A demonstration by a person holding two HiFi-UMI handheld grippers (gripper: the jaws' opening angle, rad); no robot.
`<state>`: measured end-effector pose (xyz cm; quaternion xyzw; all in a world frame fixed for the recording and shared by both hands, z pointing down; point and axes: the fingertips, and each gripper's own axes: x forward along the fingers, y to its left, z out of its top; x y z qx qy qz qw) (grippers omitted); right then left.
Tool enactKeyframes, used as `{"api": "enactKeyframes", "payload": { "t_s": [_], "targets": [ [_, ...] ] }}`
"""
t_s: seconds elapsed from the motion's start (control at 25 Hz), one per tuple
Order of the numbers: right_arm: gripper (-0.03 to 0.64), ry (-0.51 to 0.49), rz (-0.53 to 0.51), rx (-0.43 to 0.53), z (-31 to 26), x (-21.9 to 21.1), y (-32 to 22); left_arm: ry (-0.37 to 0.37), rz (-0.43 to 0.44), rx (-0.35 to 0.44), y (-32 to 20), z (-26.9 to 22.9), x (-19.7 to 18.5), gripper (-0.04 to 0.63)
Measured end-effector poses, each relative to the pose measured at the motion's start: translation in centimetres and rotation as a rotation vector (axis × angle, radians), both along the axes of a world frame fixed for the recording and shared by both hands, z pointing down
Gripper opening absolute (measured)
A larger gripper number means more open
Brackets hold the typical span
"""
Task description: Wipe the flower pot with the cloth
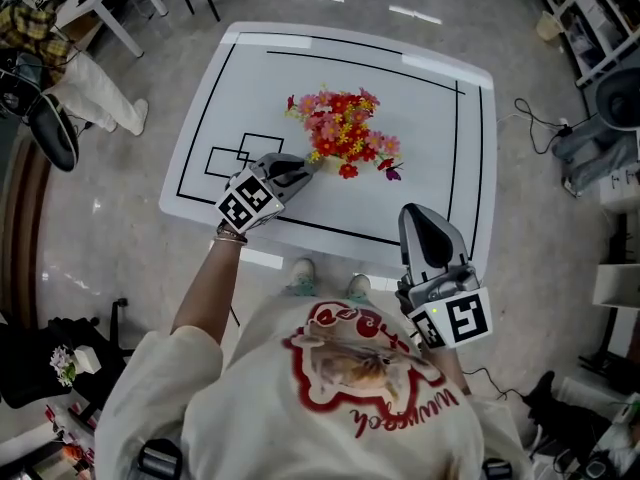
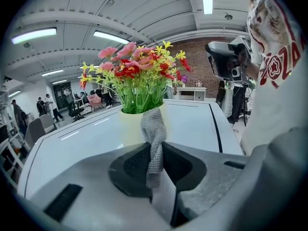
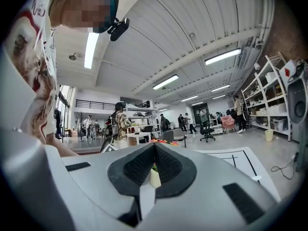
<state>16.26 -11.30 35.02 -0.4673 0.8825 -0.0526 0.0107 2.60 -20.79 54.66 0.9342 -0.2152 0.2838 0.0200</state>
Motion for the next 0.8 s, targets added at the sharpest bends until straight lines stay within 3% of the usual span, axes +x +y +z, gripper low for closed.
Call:
{"api": "enactKeyframes", "payload": {
  "t_s": [0.8],
  "targets": [
    [0.0, -0.004, 0.001, 0.004, -0.2, 1.1, 0.0, 0.002, 0.026, -0.007, 0.9, -0.1, 2.6, 0.061]
  ]
}}
